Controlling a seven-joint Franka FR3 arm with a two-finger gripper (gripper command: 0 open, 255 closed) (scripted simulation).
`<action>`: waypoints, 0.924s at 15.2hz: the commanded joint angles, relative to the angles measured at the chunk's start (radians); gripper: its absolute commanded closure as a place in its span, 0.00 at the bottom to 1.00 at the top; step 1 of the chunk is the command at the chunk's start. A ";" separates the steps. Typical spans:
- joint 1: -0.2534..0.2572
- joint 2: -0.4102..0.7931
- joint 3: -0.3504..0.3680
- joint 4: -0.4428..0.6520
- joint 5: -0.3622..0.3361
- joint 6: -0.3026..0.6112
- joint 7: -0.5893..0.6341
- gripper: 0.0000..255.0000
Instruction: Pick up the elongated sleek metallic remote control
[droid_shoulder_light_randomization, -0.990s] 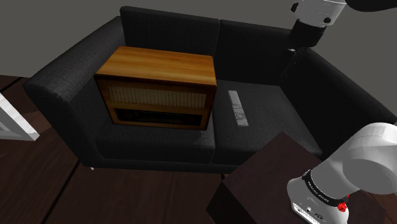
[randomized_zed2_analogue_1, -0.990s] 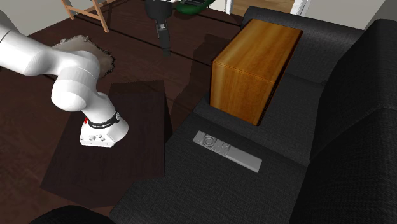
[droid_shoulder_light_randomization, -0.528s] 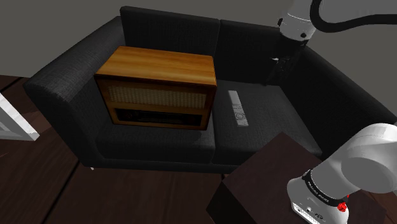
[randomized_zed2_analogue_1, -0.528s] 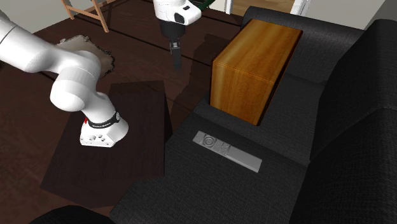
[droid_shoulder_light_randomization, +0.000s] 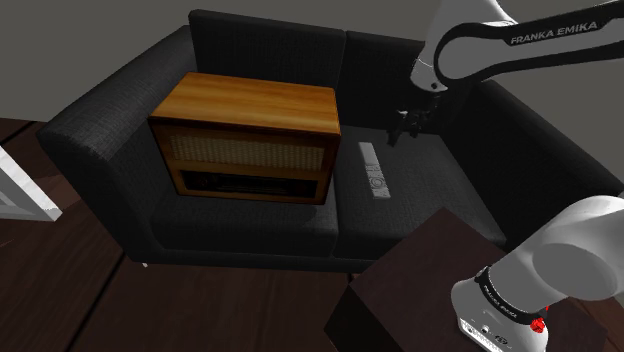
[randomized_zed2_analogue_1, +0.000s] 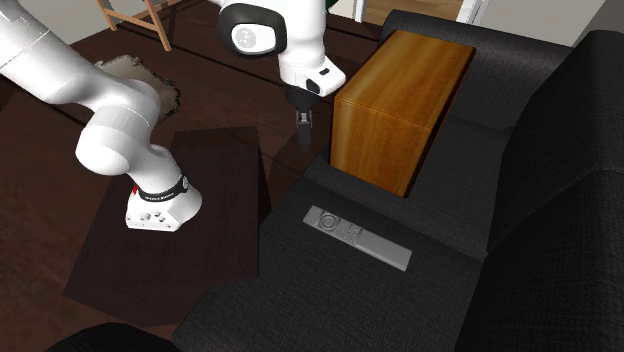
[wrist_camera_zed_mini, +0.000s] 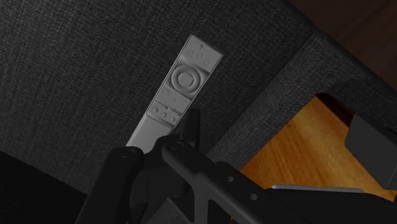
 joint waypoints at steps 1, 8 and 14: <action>-0.016 0.070 -0.008 0.008 -0.006 0.065 0.013 0.00; -0.063 0.320 -0.040 0.059 -0.022 0.267 0.053 0.00; -0.096 0.543 -0.071 0.148 -0.018 0.405 0.079 0.00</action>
